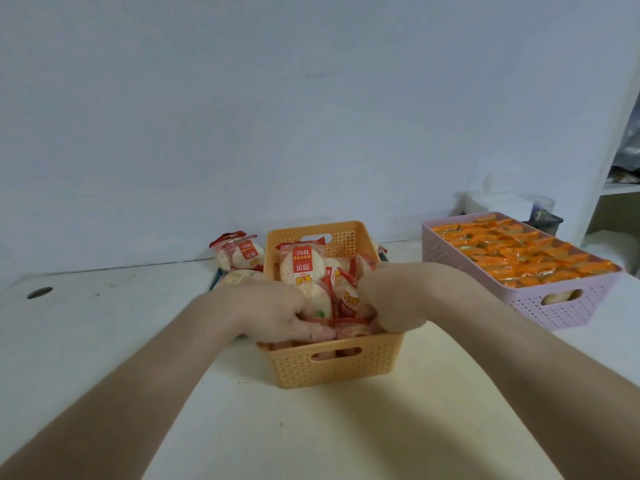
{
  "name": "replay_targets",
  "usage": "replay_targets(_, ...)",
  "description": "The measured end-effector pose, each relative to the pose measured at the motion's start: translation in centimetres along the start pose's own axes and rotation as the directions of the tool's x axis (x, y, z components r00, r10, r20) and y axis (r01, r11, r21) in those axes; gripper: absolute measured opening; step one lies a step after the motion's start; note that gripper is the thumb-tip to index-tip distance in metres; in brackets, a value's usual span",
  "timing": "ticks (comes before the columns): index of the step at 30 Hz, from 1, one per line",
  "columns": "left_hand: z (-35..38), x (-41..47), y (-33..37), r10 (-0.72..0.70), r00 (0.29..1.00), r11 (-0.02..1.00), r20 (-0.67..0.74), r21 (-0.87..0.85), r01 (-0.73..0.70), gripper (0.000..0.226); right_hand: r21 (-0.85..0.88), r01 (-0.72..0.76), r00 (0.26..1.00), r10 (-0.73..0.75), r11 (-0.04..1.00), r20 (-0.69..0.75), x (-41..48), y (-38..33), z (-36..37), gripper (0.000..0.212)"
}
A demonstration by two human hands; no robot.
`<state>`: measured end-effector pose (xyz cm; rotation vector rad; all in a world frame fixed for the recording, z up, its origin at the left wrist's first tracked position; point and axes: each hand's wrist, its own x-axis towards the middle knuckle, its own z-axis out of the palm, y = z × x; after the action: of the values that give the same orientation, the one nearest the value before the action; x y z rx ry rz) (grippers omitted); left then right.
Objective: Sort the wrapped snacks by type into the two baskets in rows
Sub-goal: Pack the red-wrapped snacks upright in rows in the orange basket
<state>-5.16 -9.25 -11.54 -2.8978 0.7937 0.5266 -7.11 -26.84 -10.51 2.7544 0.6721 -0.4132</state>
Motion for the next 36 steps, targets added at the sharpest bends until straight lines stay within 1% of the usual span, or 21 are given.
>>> replay_targets(1,-0.4,-0.4,0.0,0.023,1.0,0.991,-0.002,-0.135,-0.023,0.057,0.006,0.009,1.0,-0.009,1.0,-0.006,0.0,0.0,0.0,0.008)
replay_targets(2,-0.7,-0.7,0.0,0.047,0.998,0.972,-0.032,-0.23,-0.053,0.051,0.014,0.017,1.0,-0.017,1.0,-0.001,-0.1,0.1,-0.1,0.013)
replay_targets(3,-0.7,-0.9,-0.1,0.064,0.995,0.96,-0.072,-0.268,-0.081,0.045,0.023,0.018,1.0,-0.018,1.0,0.007,-0.2,0.2,-0.1,0.018)
replay_targets(6,0.3,-0.6,-0.3,0.071,0.989,0.981,-0.132,-0.171,-0.093,0.034,0.032,0.009,1.0,-0.009,0.999,0.009,-0.1,0.6,-0.1,0.015)
replay_targets(10,1.4,0.1,-0.6,0.034,0.974,0.992,-0.223,-0.113,-0.06,0.039,0.13,0.006,0.996,-0.018,0.992,0.087,-0.3,0.8,-0.5,0.031)
replay_targets(12,1.6,0.3,-0.6,-0.005,0.947,0.994,-0.32,-0.102,-0.03,0.027,0.211,0.046,0.993,-0.068,0.976,0.101,-1.1,1.4,-0.8,0.029)
replay_targets(14,1.6,0.3,-0.8,-0.064,0.89,0.985,-0.451,-0.169,-0.015,0.016,0.403,0.085,0.996,-0.069,0.911,-0.053,-2.0,2.4,-1.3,0.025)
replay_targets(15,1.6,0.5,-0.8,-0.081,0.855,0.981,-0.512,-0.192,-0.022,0.018,0.504,0.1,0.986,-0.019,0.858,-0.164,-2.0,3.0,-1.5,0.024)
replay_targets(16,1.6,0.6,-0.9,-0.068,0.83,0.987,-0.554,-0.159,-0.026,0.025,0.545,0.109,0.963,0.048,0.831,-0.266,-1.6,3.4,-1.5,0.024)
replay_targets(17,1.4,0.9,-1.0,-0.039,0.827,0.996,-0.561,-0.087,-0.012,0.033,0.509,0.087,0.933,0.109,0.857,-0.342,-0.9,3.5,-1.4,0.025)
replay_targets(19,1.4,1.5,-0.8,-0.013,0.872,0.997,-0.489,0.056,0.046,0.048,0.328,-0.016,0.901,0.156,0.944,-0.405,1.0,2.9,-0.5,0.031)
replay_targets(21,1.5,2.4,-0.6,-0.031,0.916,0.987,-0.4,0.135,0.092,0.053,0.171,-0.052,0.912,0.116,0.984,-0.392,2.8,1.8,1.1,0.031)
replay_targets(23,1.7,2.9,-0.5,-0.03,0.933,0.981,-0.36,0.168,0.097,0.055,0.089,-0.049,0.907,0.082,0.995,-0.413,3.8,1.1,1.9,0.023)
replay_targets(24,1.6,3.0,-0.5,-0.026,0.935,0.977,-0.354,0.19,0.099,0.057,0.071,-0.045,0.899,0.072,0.996,-0.433,3.9,1.1,2.1,0.025)
replay_targets(26,1.5,3.0,-0.5,-0.032,0.921,0.964,-0.389,0.233,0.132,0.061,0.081,-0.017,0.881,0.054,0.997,-0.47,3.9,1.2,2.3,0.035)
replay_targets(28,1.6,3.1,-0.7,-0.019,0.845,0.941,-0.534,0.275,0.195,0.053,0.097,0.012,0.872,0.037,0.995,-0.487,3.9,1.3,2.4,0.043)
replay_targets(30,2.0,3.4,-1.2,-0.004,0.756,0.931,-0.655,0.273,0.241,0.038,0.154,0.048,0.879,0.031,0.987,-0.476,3.9,1.5,2.5,0.05)
replay_targets(31,2.2,3.5,-1.5,-0.012,0.737,0.935,-0.676,0.254,0.248,0.035,0.211,0.066,0.883,0.041,0.975,-0.468,3.9,1.6,2.6,0.053)
replay_targets(33,2.4,3.8,-2.0,-0.03,0.735,0.952,-0.678,0.206,0.228,0.034,0.353,0.129,0.867,0.068,0.927,-0.494,3.7,1.8,2.6,0.052)
replay_targets(35,2.5,4.0,-2.3,-0.048,0.736,0.969,-0.676,0.148,0.199,0.031,0.499,0.229,0.846,0.084,0.836,-0.527,3.2,2.1,2.2,0.041)
replay_targets(36,2.5,4.0,-2.5,-0.068,0.735,0.978,-0.675,0.102,0.183,0.03,0.56,0.26,0.85,0.089,0.787,-0.519,2.8,2.1,1.9,0.035)
